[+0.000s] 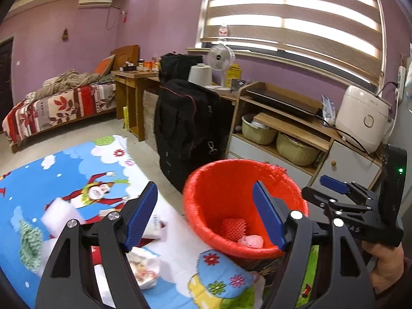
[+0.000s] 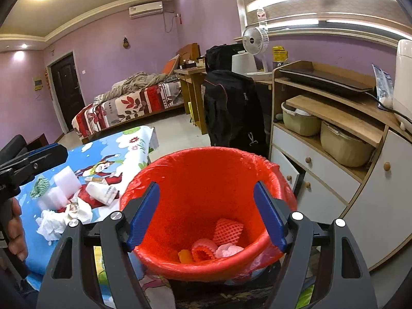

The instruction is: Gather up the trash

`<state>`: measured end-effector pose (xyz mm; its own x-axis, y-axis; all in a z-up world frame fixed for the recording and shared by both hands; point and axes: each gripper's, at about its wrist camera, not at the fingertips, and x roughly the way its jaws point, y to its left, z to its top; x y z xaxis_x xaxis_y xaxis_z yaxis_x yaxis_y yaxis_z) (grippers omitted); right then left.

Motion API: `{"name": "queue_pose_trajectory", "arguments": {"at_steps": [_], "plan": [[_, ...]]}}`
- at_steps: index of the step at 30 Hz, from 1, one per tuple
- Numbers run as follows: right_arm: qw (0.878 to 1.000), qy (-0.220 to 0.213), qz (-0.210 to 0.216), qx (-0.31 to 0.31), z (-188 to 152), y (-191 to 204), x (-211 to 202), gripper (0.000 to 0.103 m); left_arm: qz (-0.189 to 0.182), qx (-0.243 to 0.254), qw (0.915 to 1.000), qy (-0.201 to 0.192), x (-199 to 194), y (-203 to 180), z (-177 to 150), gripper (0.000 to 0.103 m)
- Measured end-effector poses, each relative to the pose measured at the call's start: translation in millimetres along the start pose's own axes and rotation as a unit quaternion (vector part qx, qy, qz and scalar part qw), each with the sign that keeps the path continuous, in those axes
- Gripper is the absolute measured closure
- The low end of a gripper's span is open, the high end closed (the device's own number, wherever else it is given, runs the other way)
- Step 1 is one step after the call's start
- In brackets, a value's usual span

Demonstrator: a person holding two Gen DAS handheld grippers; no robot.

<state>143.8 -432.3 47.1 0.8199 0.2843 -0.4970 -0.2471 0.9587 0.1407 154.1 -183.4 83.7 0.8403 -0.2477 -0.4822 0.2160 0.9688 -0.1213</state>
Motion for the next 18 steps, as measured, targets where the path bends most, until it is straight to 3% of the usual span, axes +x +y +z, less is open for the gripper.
{"name": "queue_pose_trajectory", "arguments": {"at_steps": [18], "plan": [[0.999, -0.003, 0.028, -0.017, 3.4, 39.5, -5.4, 0.018, 0.095, -0.061, 0.9925, -0.047, -74.6, 98.0, -11.7, 0.029]]}}
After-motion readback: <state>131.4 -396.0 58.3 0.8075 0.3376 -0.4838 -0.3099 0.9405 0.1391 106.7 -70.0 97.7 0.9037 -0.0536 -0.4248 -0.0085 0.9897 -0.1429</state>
